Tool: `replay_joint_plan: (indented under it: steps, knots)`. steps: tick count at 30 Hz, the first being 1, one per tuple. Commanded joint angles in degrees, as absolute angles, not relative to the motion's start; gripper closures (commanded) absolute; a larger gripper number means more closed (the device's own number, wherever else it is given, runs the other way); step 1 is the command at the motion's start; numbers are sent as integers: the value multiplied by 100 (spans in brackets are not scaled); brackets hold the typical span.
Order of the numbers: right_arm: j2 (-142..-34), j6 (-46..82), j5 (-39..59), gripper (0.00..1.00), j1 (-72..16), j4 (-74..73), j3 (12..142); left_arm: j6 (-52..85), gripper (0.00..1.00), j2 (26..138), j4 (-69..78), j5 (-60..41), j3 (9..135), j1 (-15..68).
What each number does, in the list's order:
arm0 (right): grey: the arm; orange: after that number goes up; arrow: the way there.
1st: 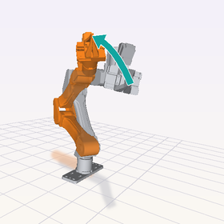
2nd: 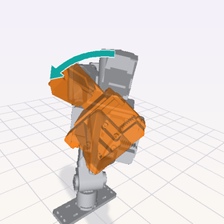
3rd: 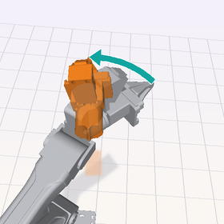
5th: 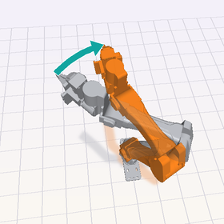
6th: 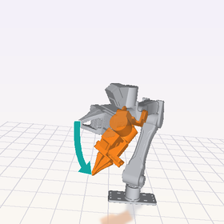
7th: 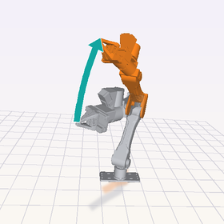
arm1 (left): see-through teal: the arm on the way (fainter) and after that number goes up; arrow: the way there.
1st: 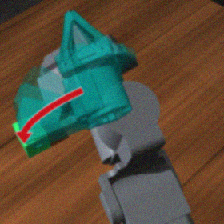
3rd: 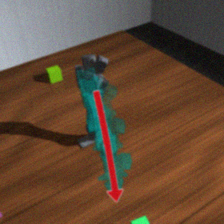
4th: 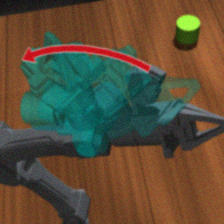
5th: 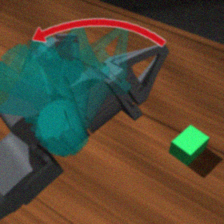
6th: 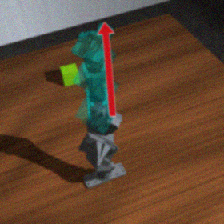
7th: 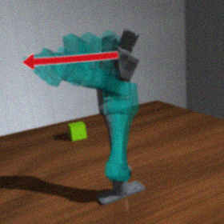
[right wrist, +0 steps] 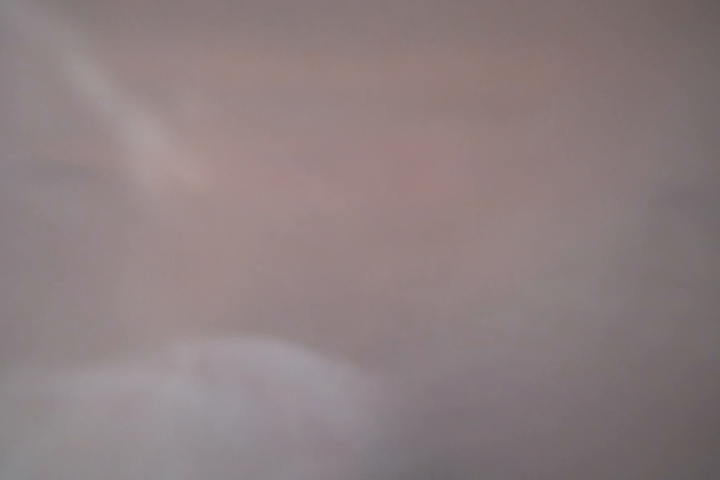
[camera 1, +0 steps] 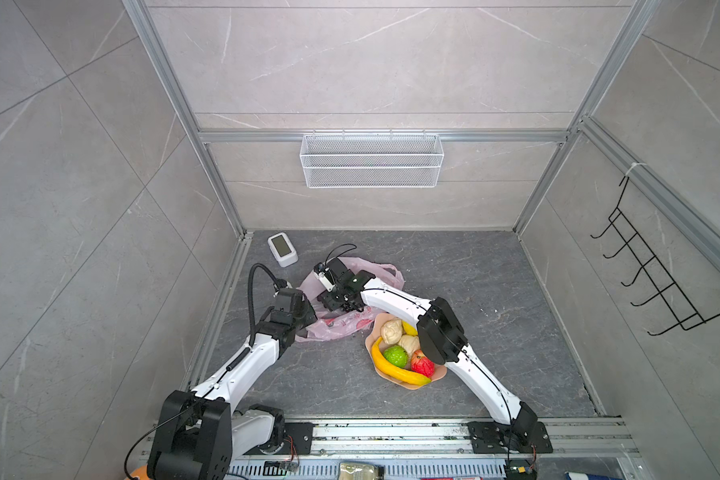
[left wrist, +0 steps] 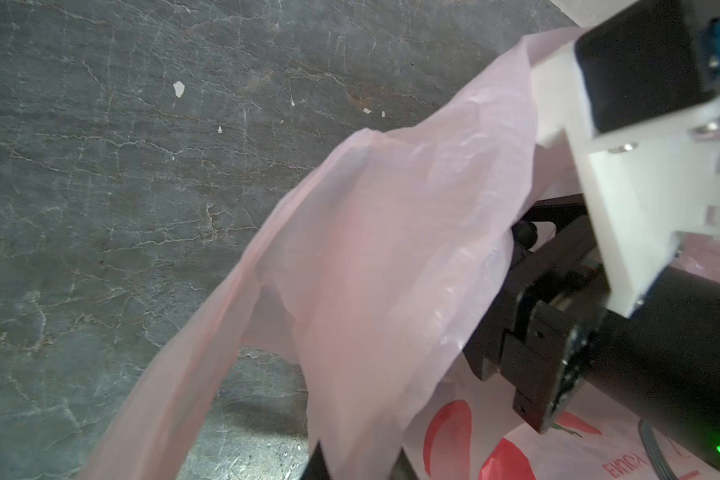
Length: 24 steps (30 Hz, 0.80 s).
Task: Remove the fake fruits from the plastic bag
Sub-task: 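Close the right gripper on the dark grapes while the left gripper holds the bag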
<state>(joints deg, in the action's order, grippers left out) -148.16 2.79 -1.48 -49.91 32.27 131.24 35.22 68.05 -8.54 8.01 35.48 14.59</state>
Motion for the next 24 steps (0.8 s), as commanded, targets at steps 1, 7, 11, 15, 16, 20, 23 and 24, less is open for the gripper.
replay_joint_plan:
  steps: [1,7,11,15,16,20,23,24]
  knots:
    - [-14288,359,-7,49,-5003,2746,12670,3534,100,6967,-920,916,3725,1424]
    - [-13964,478,176,58,-4975,2432,12210,3440,100,7055,-932,949,3792,1421]
    - [-13732,635,490,58,-4901,2221,11941,3394,100,7140,-952,1019,3823,1423]
    - [-13460,746,687,58,-4869,2076,11707,3362,100,7205,-941,1093,3861,1413]
    - [-13402,761,700,58,-4862,2055,11650,3356,100,7225,-955,1129,3872,1415]
    - [-13106,818,721,58,-4852,1888,11369,3367,100,7303,-953,1143,3921,1384]
    - [-12906,860,712,58,-4836,1769,11143,3421,100,7322,-971,1189,3930,1358]
    - [-12836,866,703,58,-4836,1712,11055,3453,100,7336,-971,1176,3940,1329]
